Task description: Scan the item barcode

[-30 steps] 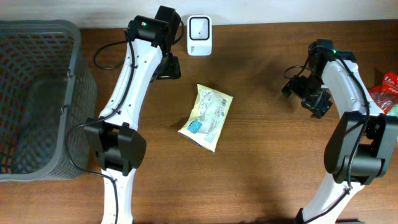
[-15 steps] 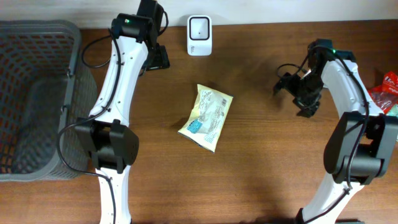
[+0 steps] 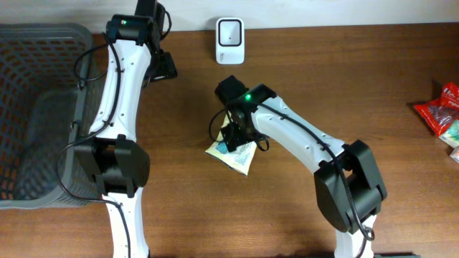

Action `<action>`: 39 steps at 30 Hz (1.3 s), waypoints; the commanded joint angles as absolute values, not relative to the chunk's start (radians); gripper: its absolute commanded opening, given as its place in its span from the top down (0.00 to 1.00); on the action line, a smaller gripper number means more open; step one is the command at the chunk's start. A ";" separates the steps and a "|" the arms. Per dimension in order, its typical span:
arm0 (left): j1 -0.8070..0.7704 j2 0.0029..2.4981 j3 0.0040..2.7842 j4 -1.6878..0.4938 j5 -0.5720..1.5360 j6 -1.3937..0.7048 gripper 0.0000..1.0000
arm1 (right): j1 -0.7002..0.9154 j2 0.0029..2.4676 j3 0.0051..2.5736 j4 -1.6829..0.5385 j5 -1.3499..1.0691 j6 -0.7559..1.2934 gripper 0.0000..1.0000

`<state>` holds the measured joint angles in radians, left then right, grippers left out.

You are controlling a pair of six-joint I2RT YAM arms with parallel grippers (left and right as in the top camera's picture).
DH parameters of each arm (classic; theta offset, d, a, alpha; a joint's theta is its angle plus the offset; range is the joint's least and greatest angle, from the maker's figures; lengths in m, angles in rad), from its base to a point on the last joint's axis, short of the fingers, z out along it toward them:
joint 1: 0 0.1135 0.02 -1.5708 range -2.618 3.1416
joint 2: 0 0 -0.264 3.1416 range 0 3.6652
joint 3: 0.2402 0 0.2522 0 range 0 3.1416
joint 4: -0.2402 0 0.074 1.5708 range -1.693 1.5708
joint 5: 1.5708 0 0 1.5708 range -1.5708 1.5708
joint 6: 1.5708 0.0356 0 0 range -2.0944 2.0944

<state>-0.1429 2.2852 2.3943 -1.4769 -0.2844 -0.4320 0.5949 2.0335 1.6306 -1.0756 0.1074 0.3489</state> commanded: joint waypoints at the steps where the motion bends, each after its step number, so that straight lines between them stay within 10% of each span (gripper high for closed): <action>1: -0.143 2.278 2.383 -1.473 -0.276 -0.445 0.01 | 0.517 2.009 1.626 -1.062 -0.027 0.696 0.01; 10: -0.143 2.278 2.383 -1.474 -0.276 -0.445 0.01 | 0.416 2.009 1.548 -0.975 -0.352 0.493 0.27; 17: -0.143 2.278 2.383 -1.474 -0.276 -0.444 0.01 | 0.497 2.035 1.412 -0.795 -0.041 0.749 0.94; 29: -0.143 2.278 2.383 -1.474 -0.276 -0.445 0.01 | 0.326 2.001 1.763 -1.177 -0.004 0.426 0.96; 39: -0.143 2.278 2.383 -1.474 -0.276 -0.445 0.01 | 0.554 2.067 1.394 -0.971 -0.190 0.599 0.96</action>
